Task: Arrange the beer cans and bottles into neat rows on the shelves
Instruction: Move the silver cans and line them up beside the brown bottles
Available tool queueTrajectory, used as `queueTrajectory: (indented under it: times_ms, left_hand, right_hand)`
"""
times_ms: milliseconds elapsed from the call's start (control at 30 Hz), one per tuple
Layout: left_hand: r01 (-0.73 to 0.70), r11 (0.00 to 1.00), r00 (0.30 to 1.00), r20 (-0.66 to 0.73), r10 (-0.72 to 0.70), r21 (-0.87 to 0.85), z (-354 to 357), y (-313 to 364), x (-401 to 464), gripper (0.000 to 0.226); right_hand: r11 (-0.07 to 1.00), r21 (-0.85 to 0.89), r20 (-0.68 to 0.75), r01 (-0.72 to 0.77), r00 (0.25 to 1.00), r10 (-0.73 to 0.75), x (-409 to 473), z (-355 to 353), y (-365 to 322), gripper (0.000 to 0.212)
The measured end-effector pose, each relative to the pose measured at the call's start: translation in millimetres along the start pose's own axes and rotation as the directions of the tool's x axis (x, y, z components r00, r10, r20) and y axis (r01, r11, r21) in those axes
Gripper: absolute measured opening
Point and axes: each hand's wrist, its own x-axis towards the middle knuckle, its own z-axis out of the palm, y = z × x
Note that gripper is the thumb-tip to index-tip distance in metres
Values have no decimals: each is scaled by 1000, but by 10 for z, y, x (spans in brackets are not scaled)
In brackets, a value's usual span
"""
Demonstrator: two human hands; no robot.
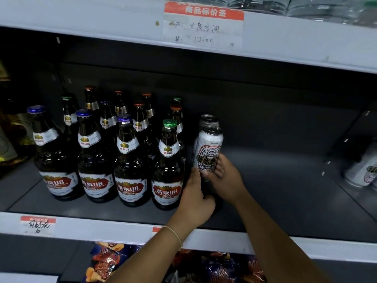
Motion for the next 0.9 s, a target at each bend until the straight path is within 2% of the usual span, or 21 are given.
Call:
queueTrajectory:
  times_ms: [100, 200, 367, 467, 667, 900]
  left_hand:
    - [-29, 998, 999, -23, 31, 51, -7, 98, -82, 86]
    - [-85, 991, 996, -31, 89, 106, 63, 264, -200, 65]
    - [-198, 980, 979, -37, 199, 32, 371, 676, -166, 53]
    - [-275, 961, 960, -52, 275, 8, 658, 951, -23, 48]
    - [-381, 925, 917, 127, 378, 0, 1392, 1538, 277, 47]
    - [-386, 922, 888, 260, 380, -32, 2283, 2039, 610, 51]
  right_hand:
    - [1000, -2, 7, -17, 1000, 17, -6, -59, -4, 65]
    - [999, 11, -63, -43, 997, 44, -39, -230, -16, 70]
    - [999, -39, -217, 13, 976, -21, -156, -864, -117, 47]
    - [992, -125, -286, 28, 956, -63, -247, -1387, -137, 42]
    - [984, -180, -376, 1, 924, -70, -411, -2409, -80, 41]
    - [973, -228, -473, -46, 878, -69, -455, -3437, 86, 43]
